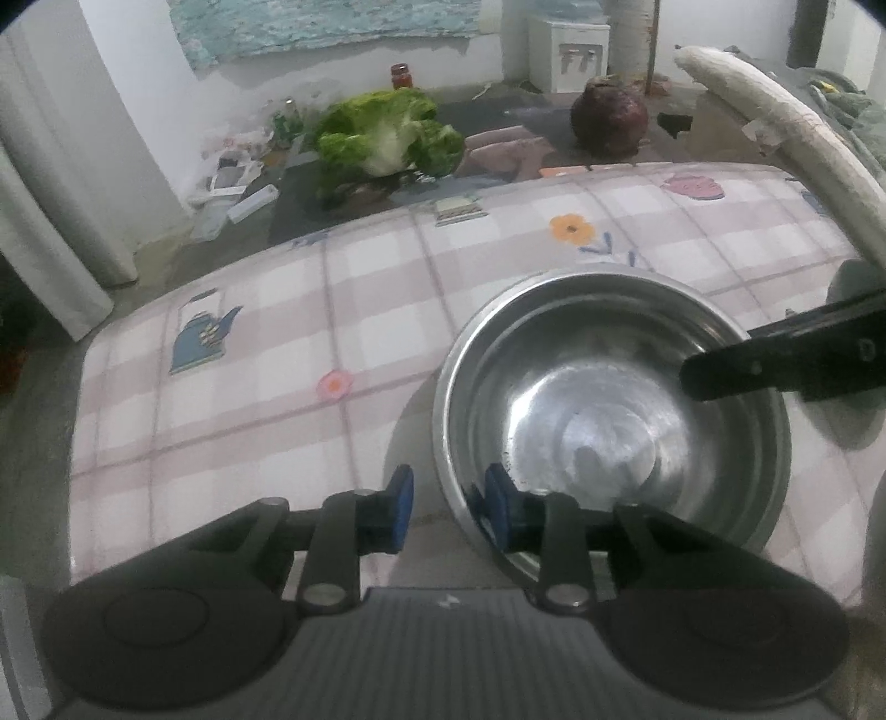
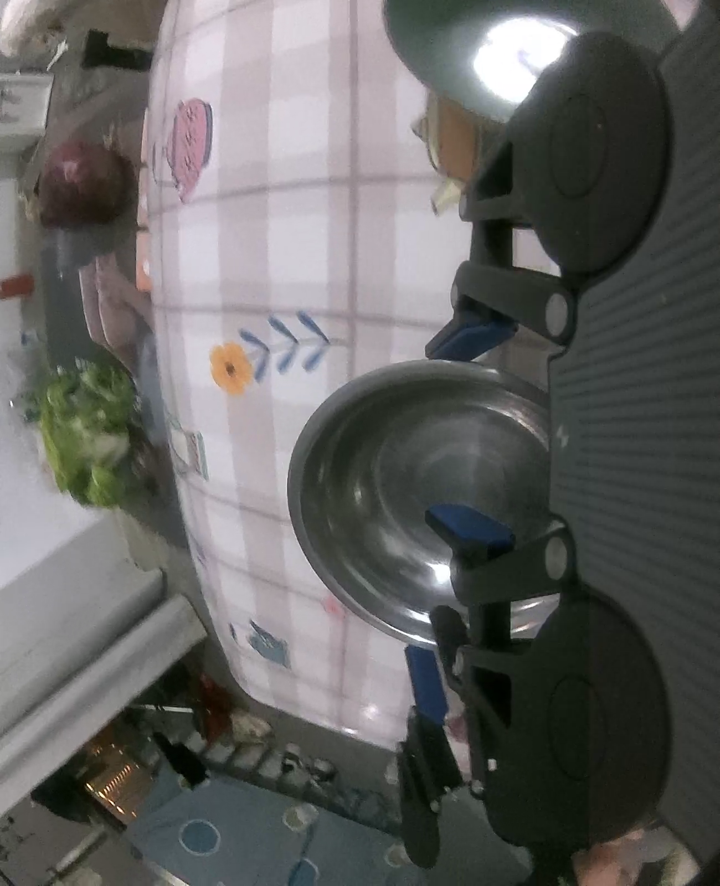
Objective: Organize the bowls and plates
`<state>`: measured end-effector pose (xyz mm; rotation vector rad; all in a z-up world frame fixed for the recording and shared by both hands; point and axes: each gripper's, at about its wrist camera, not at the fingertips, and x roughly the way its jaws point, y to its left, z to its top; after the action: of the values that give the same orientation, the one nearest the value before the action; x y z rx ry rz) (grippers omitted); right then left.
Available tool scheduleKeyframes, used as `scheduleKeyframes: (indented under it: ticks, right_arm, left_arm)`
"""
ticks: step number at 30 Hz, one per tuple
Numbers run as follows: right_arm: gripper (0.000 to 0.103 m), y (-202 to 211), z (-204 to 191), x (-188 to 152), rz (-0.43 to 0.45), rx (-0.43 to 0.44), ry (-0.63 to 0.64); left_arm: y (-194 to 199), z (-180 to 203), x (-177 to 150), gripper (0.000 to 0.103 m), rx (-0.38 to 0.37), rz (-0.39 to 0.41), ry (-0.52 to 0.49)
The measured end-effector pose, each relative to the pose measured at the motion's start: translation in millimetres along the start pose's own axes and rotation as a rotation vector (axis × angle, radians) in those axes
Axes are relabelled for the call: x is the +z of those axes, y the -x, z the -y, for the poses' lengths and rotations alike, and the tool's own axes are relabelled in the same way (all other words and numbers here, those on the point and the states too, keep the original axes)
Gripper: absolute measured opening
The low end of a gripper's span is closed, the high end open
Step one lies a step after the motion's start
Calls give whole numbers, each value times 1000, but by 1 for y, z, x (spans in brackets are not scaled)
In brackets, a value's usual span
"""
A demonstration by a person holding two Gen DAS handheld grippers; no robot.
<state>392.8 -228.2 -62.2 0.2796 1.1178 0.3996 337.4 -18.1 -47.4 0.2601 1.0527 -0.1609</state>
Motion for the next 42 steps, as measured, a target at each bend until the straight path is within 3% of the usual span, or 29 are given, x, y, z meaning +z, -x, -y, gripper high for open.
scheduleKeyframes:
  ticks: [1, 6, 10, 13, 18, 23, 26, 31, 35, 39, 42]
  right_arm:
    - [57, 0, -4, -2, 0, 6, 7]
    - [57, 19, -12, -9, 35, -6, 21]
    - [59, 56, 0, -18, 88, -23, 11]
    - [61, 89, 15, -31, 135, -67, 3]
    - [61, 140, 52, -59, 204, -155, -27]
    - [61, 168, 90, -86, 226, -256, -48]
    - [61, 173, 110, -94, 229, -305, -55]
    - [58, 172, 130, -95, 245, -295, -87]
    - [47, 159, 144, -89, 242, -278, -113]
    - [35, 143, 151, -83, 236, -267, -132]
    - [27, 136, 158, -81, 230, -267, -145]
  left_arm:
    - [3, -2, -3, 31, 10, 2, -1]
    - [28, -7, -7, 57, 32, 58, 16]
    - [56, 2, -6, 62, 24, 127, 4]
    - [75, 19, -3, 66, -26, 168, -13]
    - [89, 63, 3, 83, -175, 183, -57]
    - [82, 114, 6, 83, -297, 137, -109]
    - [72, 137, 14, 84, -331, 100, -124]
    - [56, 163, 31, 83, -312, 99, -113]
    - [44, 176, 48, 83, -256, 110, -73]
    - [29, 183, 59, 83, -254, 99, -40]
    - [21, 192, 61, 73, -248, 93, -52]
